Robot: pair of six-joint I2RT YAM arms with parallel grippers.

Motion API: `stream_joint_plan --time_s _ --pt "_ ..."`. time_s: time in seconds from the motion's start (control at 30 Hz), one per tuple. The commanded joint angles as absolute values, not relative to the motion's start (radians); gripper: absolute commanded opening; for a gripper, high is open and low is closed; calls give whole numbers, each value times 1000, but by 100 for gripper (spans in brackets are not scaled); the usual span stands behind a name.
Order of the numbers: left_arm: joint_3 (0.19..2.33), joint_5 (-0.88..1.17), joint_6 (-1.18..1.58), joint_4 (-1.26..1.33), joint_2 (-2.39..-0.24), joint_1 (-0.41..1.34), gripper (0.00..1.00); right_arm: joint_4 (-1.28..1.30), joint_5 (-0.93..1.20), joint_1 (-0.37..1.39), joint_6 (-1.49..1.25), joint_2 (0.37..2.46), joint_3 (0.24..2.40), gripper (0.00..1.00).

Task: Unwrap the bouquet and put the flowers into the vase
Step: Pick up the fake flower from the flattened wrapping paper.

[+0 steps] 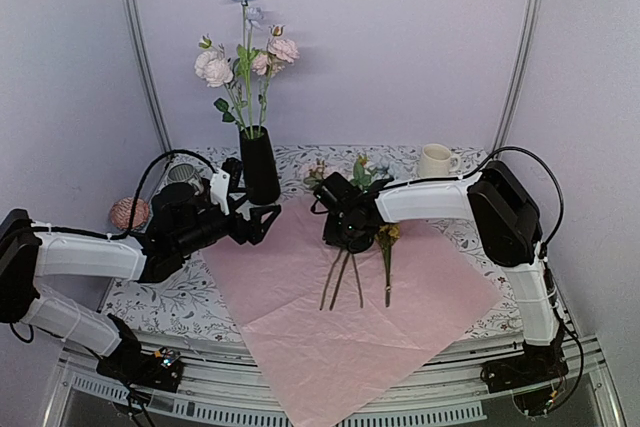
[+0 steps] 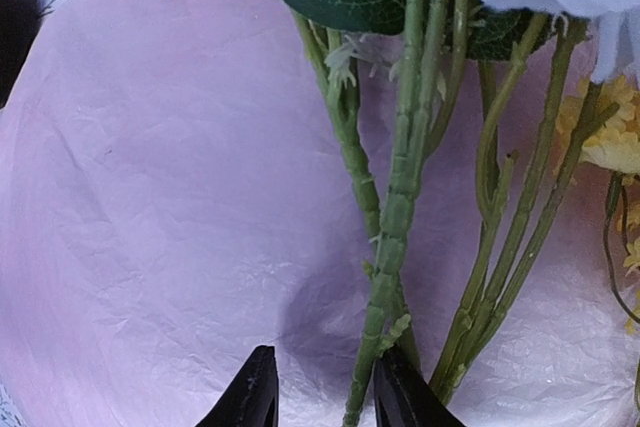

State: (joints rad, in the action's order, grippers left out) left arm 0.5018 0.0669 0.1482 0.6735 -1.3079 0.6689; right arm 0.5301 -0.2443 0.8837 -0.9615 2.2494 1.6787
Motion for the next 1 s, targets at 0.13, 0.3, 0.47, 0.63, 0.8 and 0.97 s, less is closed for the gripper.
stream_joint_plan --time_s 0.13,0.3,0.47,0.63,0.8,0.97 --pt "517 56 128 663 -1304 692 93 583 -253 876 -989 2296 1701 28" --pt "518 50 123 661 -1304 698 93 583 -253 876 -991 2296 1701 22" --pt "520 45 119 658 -1303 701 93 610 -292 874 -1037 2234 1674 3" --pt "521 45 117 657 -1305 707 93 479 -310 875 -1020 2068 1558 3" --pt "524 41 115 654 -1307 711 93 248 -279 884 -888 1873 1396 3" --pt "526 38 112 651 -1307 716 93 11 -213 888 -736 1737 1225 3"
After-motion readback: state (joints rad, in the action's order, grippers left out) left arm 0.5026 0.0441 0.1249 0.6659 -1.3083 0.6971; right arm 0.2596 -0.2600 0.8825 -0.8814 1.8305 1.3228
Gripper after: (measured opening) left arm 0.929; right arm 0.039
